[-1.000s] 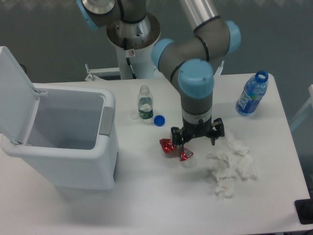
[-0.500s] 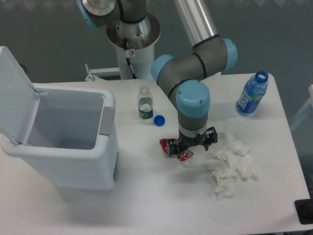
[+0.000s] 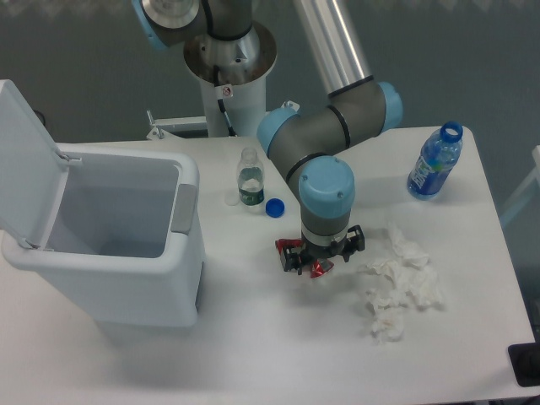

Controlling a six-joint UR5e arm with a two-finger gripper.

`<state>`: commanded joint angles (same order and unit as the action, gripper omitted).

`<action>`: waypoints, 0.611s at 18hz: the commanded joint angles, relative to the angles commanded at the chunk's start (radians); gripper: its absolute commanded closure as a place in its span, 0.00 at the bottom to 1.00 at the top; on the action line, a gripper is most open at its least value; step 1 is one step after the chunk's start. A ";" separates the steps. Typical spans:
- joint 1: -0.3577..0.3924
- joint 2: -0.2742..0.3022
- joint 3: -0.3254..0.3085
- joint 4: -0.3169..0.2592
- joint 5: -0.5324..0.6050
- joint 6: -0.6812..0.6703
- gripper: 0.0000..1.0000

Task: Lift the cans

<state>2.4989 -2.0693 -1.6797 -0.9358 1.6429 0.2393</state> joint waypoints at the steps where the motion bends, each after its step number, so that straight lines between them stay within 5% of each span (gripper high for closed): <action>1: 0.000 -0.008 0.006 0.000 0.002 0.000 0.00; 11: 0.000 -0.034 0.021 0.003 0.017 0.006 0.00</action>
<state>2.4989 -2.1031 -1.6582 -0.9327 1.6598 0.2454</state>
